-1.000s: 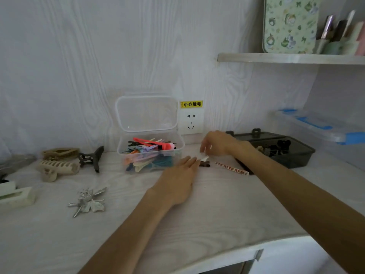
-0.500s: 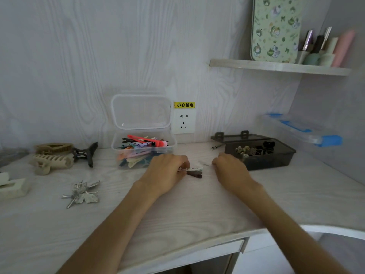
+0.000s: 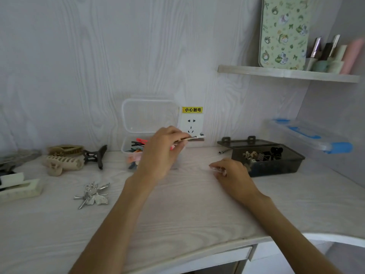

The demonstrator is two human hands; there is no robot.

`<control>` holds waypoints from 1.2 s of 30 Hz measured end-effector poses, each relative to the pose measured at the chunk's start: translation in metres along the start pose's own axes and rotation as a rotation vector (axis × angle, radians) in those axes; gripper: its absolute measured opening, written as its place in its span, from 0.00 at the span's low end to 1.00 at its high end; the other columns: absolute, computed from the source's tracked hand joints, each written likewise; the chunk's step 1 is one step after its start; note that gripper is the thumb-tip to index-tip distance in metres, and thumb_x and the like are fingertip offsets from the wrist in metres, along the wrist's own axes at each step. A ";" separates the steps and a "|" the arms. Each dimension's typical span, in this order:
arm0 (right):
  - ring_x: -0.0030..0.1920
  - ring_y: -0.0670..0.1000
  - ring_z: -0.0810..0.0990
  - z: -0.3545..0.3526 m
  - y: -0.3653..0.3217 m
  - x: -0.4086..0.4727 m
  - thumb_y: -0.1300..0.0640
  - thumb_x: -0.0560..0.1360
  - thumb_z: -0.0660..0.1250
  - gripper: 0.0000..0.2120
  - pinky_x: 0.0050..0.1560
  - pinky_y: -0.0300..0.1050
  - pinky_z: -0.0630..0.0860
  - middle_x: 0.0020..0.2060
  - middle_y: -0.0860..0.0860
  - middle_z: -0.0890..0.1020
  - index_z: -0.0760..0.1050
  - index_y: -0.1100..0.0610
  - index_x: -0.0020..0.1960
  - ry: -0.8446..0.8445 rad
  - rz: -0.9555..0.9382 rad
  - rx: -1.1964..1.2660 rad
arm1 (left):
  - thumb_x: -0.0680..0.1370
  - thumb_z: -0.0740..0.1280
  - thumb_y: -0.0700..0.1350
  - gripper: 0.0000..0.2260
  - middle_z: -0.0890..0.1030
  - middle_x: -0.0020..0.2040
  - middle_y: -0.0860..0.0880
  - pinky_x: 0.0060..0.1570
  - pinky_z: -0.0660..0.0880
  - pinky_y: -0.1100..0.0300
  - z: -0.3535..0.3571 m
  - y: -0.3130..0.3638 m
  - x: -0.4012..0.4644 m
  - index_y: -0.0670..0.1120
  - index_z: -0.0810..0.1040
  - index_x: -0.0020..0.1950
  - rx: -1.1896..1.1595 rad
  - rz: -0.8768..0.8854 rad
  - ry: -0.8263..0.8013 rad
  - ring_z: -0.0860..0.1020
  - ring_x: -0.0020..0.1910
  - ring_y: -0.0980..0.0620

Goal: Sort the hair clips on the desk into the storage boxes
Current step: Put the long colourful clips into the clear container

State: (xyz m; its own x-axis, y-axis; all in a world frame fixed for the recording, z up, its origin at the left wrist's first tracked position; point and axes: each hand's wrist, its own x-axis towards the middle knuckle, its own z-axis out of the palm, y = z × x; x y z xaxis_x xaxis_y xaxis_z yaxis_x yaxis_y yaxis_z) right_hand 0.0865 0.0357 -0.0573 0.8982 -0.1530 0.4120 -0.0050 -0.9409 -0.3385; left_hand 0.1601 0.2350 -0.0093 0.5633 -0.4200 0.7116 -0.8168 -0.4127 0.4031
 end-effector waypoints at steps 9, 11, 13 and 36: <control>0.42 0.44 0.81 -0.010 -0.040 0.036 0.59 0.73 0.69 0.13 0.48 0.36 0.79 0.47 0.47 0.82 0.79 0.56 0.57 0.283 0.048 0.435 | 0.77 0.62 0.39 0.17 0.83 0.49 0.46 0.46 0.76 0.49 -0.021 -0.050 -0.009 0.58 0.80 0.58 0.303 -0.368 0.039 0.79 0.48 0.42; 0.45 0.44 0.80 -0.004 -0.055 0.047 0.59 0.74 0.68 0.12 0.46 0.29 0.77 0.48 0.46 0.82 0.79 0.55 0.57 0.319 0.033 0.471 | 0.77 0.59 0.39 0.18 0.83 0.49 0.45 0.44 0.77 0.51 -0.021 -0.053 -0.009 0.56 0.79 0.59 0.318 -0.424 0.056 0.79 0.47 0.43; 0.46 0.44 0.80 0.000 -0.073 0.056 0.59 0.75 0.66 0.10 0.45 0.27 0.75 0.47 0.45 0.82 0.80 0.53 0.55 0.378 0.004 0.550 | 0.78 0.57 0.39 0.17 0.83 0.53 0.45 0.50 0.73 0.51 -0.021 -0.056 -0.009 0.51 0.80 0.59 0.319 -0.469 0.053 0.78 0.52 0.43; 0.40 0.44 0.78 -0.020 -0.035 0.038 0.52 0.74 0.67 0.07 0.44 0.42 0.76 0.44 0.46 0.83 0.82 0.50 0.50 -0.137 -0.072 -0.038 | 0.79 0.54 0.37 0.17 0.78 0.62 0.46 0.72 0.53 0.52 -0.025 -0.055 -0.010 0.45 0.77 0.62 0.109 -0.544 0.071 0.74 0.61 0.48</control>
State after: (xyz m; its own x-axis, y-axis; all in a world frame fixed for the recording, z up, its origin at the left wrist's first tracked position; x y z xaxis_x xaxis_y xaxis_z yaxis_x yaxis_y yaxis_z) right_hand 0.1124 0.0573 -0.0128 0.9484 -0.0448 0.3140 0.0471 -0.9592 -0.2789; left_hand 0.1960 0.2824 -0.0243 0.8872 -0.0697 0.4561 -0.3912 -0.6375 0.6637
